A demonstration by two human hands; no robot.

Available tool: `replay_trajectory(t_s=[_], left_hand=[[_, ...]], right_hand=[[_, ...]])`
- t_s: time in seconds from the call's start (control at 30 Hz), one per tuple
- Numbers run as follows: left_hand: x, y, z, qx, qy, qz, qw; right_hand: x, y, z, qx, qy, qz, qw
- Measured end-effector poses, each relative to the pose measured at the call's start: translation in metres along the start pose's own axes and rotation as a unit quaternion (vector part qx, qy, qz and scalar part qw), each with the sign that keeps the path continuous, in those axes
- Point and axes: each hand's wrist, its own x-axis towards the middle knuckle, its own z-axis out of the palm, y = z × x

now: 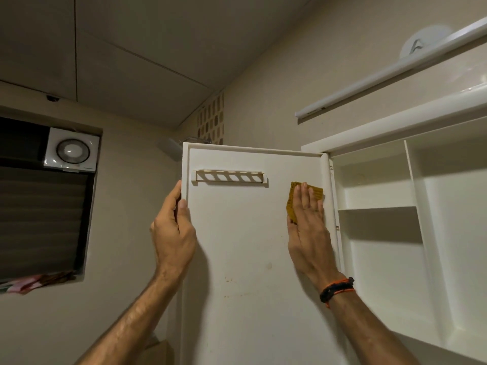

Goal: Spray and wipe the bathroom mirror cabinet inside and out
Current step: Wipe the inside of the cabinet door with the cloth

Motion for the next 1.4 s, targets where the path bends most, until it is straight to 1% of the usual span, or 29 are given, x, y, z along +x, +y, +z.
replay_trajectory(t_s=[0.1,0.43,0.6,0.83,1.07,1.23,1.4], left_hand=[[0.000,0.000,0.001,-0.003,0.009,-0.001,1.000],[0.002,-0.006,0.001,-0.020,0.008,-0.016,1.000],[0.004,-0.010,0.001,-0.022,0.006,-0.013,1.000],[0.006,-0.013,0.000,-0.046,0.001,-0.014,0.999],[0.007,-0.016,-0.002,-0.065,-0.013,-0.033,0.997],[-0.005,-0.022,-0.011,-0.121,-0.049,-0.060,0.990],[-0.026,-0.028,-0.018,-0.152,-0.052,-0.070,0.984]], right_hand=[[-0.001,-0.020,0.007,0.015,0.010,-0.002,1.000],[-0.008,-0.084,0.034,-0.018,-0.012,-0.065,0.998],[-0.007,-0.109,0.046,-0.018,-0.028,-0.091,0.995],[-0.004,-0.145,0.059,0.028,-0.051,-0.129,0.990],[-0.004,-0.150,0.061,0.012,-0.058,-0.142,0.988],[-0.017,-0.152,0.061,0.001,-0.066,-0.135,0.989],[-0.042,-0.147,0.065,-0.016,-0.065,-0.140,0.988]])
